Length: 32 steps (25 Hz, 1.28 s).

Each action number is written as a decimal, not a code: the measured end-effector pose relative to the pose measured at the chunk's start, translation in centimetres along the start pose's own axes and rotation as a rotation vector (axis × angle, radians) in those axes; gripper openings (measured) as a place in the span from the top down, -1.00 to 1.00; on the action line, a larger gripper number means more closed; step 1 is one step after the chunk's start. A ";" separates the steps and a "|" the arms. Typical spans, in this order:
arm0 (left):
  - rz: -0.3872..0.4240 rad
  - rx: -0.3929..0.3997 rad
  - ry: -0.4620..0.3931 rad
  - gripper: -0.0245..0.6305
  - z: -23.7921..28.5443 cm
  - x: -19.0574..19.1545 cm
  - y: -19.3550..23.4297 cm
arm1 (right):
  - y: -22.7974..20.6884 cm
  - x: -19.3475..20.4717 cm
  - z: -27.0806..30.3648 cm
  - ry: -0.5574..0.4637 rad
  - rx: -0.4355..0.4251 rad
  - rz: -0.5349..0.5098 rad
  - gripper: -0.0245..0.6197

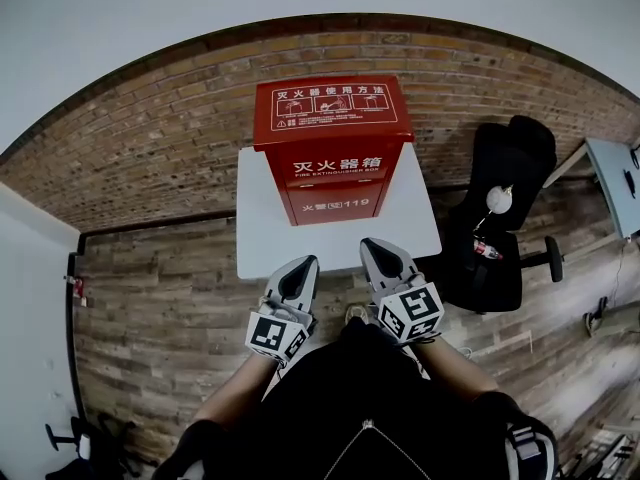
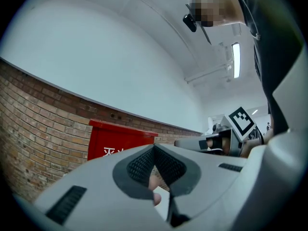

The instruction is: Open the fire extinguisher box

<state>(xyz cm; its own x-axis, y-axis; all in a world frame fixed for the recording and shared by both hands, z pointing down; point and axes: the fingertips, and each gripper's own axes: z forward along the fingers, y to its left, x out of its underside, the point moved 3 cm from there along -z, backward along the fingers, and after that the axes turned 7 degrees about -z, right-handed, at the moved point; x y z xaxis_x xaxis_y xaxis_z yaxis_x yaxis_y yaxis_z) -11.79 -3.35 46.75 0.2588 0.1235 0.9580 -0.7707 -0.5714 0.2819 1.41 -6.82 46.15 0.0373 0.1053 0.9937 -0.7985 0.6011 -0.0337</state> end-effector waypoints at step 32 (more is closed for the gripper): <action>0.026 -0.008 0.007 0.78 15.1 -3.1 7.4 | -10.1 -2.1 13.0 0.020 -0.130 0.031 0.86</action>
<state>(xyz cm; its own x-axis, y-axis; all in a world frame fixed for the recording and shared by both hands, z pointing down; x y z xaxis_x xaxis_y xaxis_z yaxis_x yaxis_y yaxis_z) -9.52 -20.17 45.08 0.2348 0.1141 0.9653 -0.7815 -0.5684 0.2573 1.58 -23.40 45.81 0.0272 0.1404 0.9897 -0.7150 0.6947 -0.0789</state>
